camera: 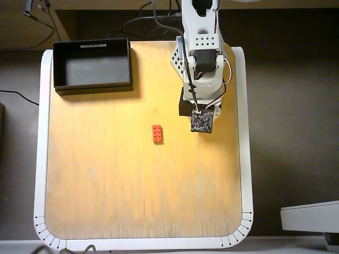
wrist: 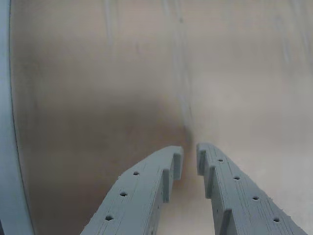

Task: Grasp a lego block and put it in the bin.

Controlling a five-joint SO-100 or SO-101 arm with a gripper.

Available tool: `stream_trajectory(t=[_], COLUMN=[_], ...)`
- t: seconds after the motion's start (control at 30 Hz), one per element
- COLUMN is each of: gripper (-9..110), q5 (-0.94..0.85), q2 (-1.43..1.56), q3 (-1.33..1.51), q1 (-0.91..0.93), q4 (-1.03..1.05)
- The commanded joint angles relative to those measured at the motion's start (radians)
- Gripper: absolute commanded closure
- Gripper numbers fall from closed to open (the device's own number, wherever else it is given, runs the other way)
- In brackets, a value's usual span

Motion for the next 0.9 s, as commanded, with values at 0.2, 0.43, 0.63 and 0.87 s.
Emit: stream_trajectory(t=[0.2,0.43,0.63,0.87], gripper=[101,101,101,101], q5=[-0.008,-0.023,0.023,0.196], q2=[0.094,0.094,0.092,0.035], q3=[0.158,0.158,0.158,0.141], q1=[-0.005,-0.011,-0.014,0.018], q4=[0.009,0.009,0.008,-0.103])
